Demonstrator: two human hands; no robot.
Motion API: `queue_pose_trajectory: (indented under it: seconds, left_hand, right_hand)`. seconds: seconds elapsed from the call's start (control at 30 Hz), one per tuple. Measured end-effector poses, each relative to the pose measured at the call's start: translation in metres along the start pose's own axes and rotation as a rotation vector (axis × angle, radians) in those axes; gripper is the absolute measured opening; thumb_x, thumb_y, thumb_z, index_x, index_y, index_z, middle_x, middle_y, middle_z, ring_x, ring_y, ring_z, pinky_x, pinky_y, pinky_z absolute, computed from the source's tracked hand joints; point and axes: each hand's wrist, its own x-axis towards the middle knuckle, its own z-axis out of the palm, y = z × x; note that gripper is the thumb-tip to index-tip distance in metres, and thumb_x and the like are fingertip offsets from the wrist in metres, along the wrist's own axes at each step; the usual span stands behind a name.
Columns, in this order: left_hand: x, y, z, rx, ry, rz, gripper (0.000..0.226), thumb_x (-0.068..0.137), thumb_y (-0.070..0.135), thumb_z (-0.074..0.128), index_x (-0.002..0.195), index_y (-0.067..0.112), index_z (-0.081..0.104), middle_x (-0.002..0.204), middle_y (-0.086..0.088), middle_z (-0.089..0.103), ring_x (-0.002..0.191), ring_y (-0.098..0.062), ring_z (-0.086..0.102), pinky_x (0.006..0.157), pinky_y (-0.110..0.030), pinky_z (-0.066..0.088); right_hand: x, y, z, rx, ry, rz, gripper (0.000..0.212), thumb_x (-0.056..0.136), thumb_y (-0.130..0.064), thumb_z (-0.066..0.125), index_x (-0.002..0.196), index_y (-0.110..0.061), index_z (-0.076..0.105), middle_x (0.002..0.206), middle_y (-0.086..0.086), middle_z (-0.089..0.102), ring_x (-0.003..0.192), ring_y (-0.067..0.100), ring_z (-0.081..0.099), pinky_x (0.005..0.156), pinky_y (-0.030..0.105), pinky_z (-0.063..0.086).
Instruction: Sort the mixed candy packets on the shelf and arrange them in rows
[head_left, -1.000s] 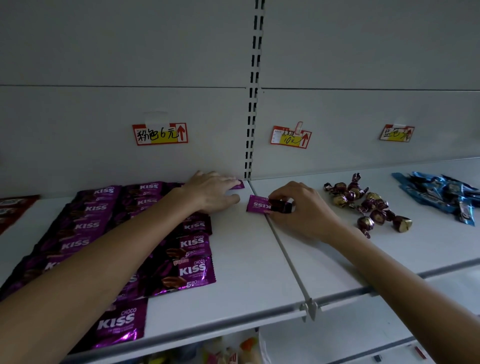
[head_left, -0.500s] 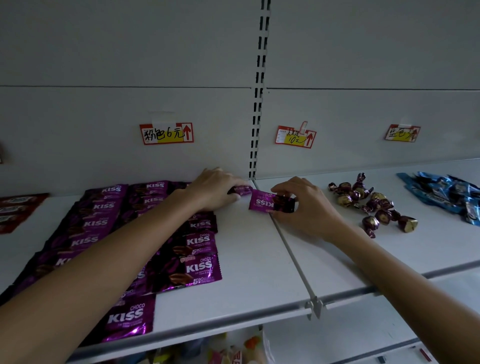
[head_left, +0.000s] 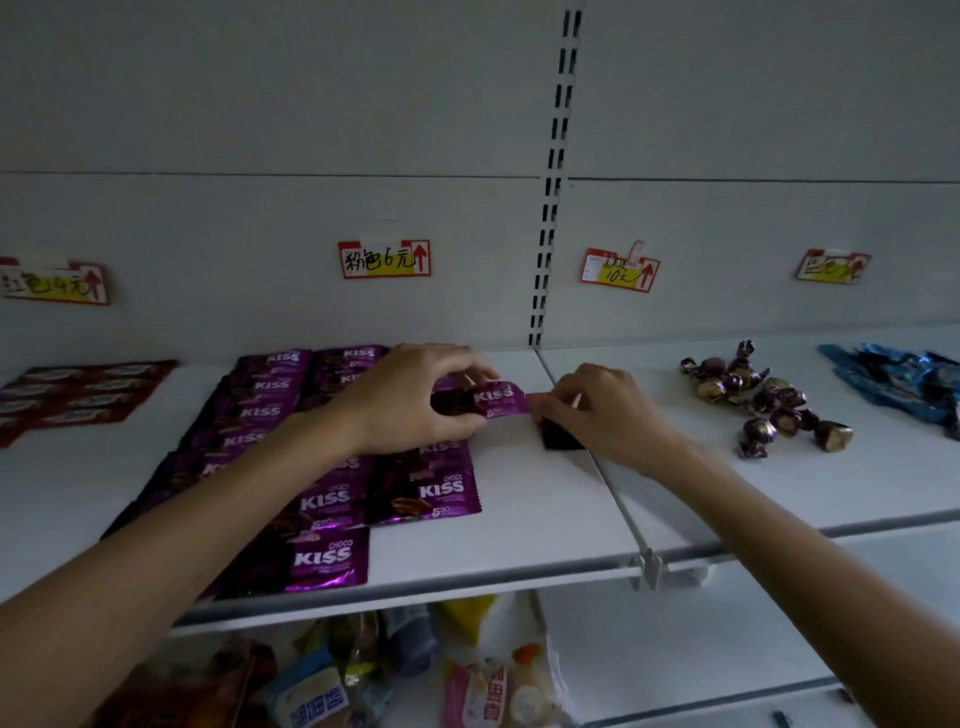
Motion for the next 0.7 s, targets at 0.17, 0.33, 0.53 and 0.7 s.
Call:
queue_pose_trajectory:
  seconds: [0.17, 0.33, 0.53, 0.7]
  left_hand:
    - [-0.059, 0.015, -0.005, 0.004, -0.01, 0.033, 0.042, 0.071, 0.054, 0.065, 0.111, 0.042, 0.056, 0.106, 0.028, 0.057, 0.103, 0.004, 0.053, 0.088, -0.017, 0.042]
    - [-0.088, 0.019, -0.001, 0.087, -0.031, 0.097, 0.042, 0.072, 0.058, 0.053, 0.107, 0.037, 0.063, 0.104, 0.024, 0.06, 0.103, 0.006, 0.048, 0.09, -0.015, 0.035]
    - [-0.101, 0.011, 0.005, 0.181, -0.041, 0.139, 0.041, 0.076, 0.057, 0.052, 0.106, 0.034, 0.065, 0.105, 0.026, 0.058, 0.102, 0.008, 0.04, 0.086, -0.015, 0.032]
    - [-0.101, 0.006, 0.01, 0.153, -0.046, 0.139, 0.042, 0.076, 0.061, 0.051, 0.106, 0.035, 0.064, 0.106, 0.031, 0.05, 0.105, 0.012, 0.035, 0.087, -0.013, 0.028]
  right_hand:
    - [-0.012, -0.012, -0.005, -0.052, -0.072, -0.07, 0.023, 0.086, -0.013, 0.055, 0.106, -0.014, 0.067, 0.094, 0.001, 0.06, 0.081, 0.011, 0.049, 0.068, 0.017, 0.03]
    - [-0.02, -0.017, -0.005, -0.114, -0.086, -0.085, 0.03, 0.083, -0.007, 0.056, 0.11, -0.015, 0.068, 0.104, 0.004, 0.056, 0.099, 0.02, 0.05, 0.08, 0.023, 0.035]
    - [-0.027, -0.021, -0.007, -0.103, -0.082, -0.103, 0.025, 0.088, -0.027, 0.06, 0.111, -0.02, 0.067, 0.106, 0.003, 0.06, 0.092, 0.015, 0.053, 0.078, 0.02, 0.035]
    - [-0.033, -0.019, -0.01, -0.191, -0.052, -0.152, 0.024, 0.092, -0.02, 0.051, 0.108, -0.018, 0.068, 0.094, 0.003, 0.057, 0.088, 0.016, 0.052, 0.074, 0.025, 0.036]
